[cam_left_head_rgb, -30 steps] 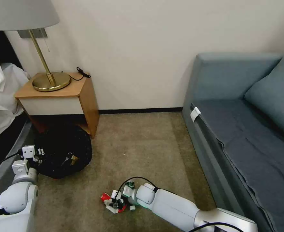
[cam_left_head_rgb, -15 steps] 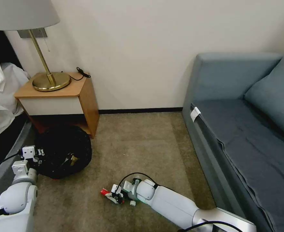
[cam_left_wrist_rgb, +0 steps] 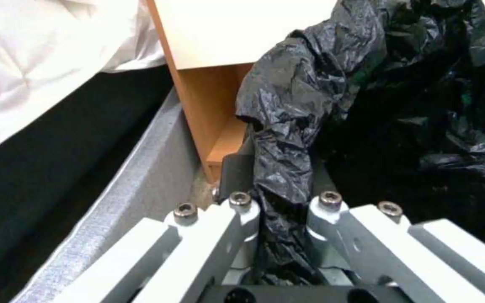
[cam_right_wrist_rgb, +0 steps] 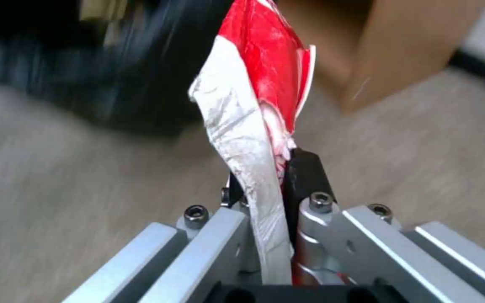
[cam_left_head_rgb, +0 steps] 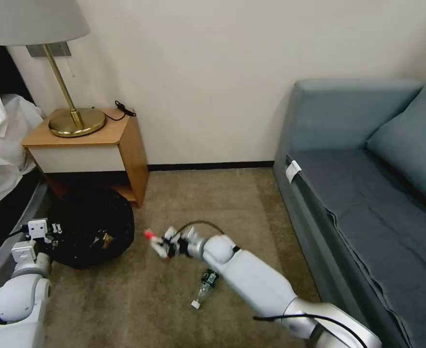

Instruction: Pick up the trash bin, then pick up the garbage on the floor and place it into the trash bin.

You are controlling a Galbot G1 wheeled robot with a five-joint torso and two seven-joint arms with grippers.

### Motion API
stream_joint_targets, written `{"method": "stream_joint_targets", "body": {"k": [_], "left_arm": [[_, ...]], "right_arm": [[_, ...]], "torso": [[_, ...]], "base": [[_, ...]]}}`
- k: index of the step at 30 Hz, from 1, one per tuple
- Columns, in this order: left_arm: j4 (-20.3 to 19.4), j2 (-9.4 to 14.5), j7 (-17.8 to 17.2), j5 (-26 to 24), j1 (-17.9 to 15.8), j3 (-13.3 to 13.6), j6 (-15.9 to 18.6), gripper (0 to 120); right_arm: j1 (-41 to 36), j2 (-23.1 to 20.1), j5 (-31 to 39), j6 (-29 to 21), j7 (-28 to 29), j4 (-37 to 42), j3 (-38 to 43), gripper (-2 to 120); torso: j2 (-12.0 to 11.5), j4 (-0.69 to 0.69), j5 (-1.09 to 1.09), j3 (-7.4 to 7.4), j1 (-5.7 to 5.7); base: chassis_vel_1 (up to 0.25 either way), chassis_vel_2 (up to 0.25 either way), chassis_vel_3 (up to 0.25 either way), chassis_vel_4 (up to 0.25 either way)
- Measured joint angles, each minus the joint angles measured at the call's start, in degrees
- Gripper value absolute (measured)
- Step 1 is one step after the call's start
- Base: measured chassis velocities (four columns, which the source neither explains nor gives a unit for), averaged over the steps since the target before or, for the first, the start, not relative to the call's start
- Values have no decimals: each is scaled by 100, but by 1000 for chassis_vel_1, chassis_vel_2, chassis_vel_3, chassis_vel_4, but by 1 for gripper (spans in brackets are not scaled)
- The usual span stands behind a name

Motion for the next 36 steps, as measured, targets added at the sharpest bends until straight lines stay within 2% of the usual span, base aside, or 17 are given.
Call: {"method": "stream_joint_targets", "body": {"k": [9, 11, 17, 28, 36], "left_arm": [[-131, -85, 28, 31, -67, 181, 60, 4], [-206, -149, 55, 72, -75, 246, 83, 4], [-236, -167, 83, 72, -73, 276, 105, 4], [-438, -324, 146, -20, 89, 331, 123, 4], [-490, -381, 151, -18, 115, 417, 140, 4]], "right_arm": [[236, 248, 738, -130, 124, 537, 233, 1], [255, 391, 942, -134, 262, 736, 99, 1], [160, 446, 1173, -117, 639, 1185, -358, 1], [111, 562, 1163, 392, 919, 494, -772, 1], [51, 560, 1084, 522, 956, 252, -875, 29]], "torso": [[0, 0, 0, 0, 0], [0, 0, 0, 0, 0], [0, 1, 0, 0, 0], [0, 0, 0, 0, 0], [0, 0, 0, 0, 0]], "base": [[0, 0, 0, 0], [0, 0, 0, 0], [0, 0, 0, 0], [0, 0, 0, 0], [0, 0, 0, 0]]}}
